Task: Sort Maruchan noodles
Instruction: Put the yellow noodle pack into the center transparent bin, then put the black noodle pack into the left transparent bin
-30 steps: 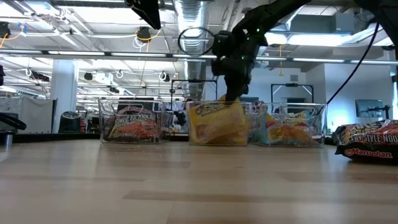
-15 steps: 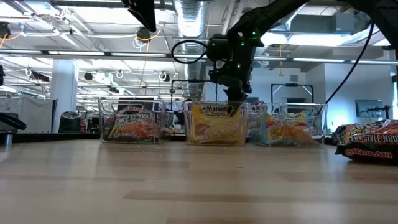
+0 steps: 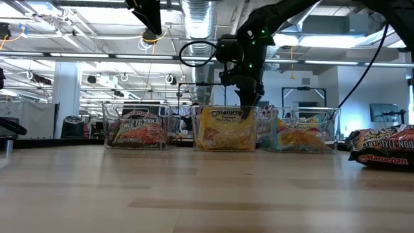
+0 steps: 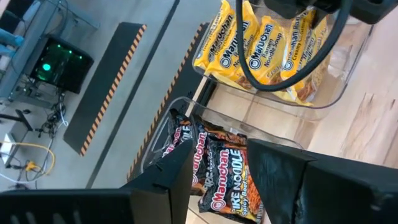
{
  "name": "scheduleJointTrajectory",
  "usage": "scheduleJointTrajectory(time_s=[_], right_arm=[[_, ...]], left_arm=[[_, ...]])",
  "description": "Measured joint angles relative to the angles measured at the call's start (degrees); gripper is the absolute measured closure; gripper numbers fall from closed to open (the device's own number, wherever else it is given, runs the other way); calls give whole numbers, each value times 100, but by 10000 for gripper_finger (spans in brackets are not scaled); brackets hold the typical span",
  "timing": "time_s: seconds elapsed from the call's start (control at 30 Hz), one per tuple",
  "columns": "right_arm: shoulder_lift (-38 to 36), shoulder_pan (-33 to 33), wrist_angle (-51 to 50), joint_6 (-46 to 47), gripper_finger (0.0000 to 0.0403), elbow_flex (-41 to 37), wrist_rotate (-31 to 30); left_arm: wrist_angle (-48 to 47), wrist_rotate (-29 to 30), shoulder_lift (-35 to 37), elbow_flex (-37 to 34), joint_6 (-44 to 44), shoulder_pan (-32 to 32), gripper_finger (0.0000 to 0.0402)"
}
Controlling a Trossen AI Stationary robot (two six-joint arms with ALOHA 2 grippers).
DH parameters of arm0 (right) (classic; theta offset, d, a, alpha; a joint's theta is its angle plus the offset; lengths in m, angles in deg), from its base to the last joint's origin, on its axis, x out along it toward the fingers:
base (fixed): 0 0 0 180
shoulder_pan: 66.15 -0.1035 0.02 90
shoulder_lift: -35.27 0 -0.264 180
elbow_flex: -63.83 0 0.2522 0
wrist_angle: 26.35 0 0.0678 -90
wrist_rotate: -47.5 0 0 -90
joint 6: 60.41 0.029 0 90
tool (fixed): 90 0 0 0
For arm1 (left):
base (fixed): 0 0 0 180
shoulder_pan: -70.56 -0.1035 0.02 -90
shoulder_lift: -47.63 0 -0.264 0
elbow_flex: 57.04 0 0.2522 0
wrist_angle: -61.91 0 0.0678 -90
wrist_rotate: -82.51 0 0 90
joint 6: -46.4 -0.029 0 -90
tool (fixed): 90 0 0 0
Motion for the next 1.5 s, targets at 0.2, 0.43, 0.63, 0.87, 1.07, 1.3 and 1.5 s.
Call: scheduleJointTrajectory(time_s=[0.2,0.43,0.63,0.87,1.07,1.3,1.5], right_arm=[[-18,-61,-422,-4,243,391,31],[-24,-162,-1241,44,215,940,33],[-26,-360,-2108,409,211,1057,33],[-52,-832,-3405,625,214,928,33],[-548,-1375,-3327,1027,214,129,99],[-1410,-2026,-2899,2001,214,-1149,357],[-2275,-2599,-2512,3180,214,-1954,752]], left_arm=[[0,-42,0,1,74,-51,262],[-60,-209,122,-1,650,-49,262],[-318,-507,497,0,1262,-47,263],[-1077,-507,794,0,1943,-45,263],[-1722,-499,834,-8,2340,50,263],[-1918,-507,1001,-282,2703,522,263],[-1959,-512,1297,-533,3007,963,263]])
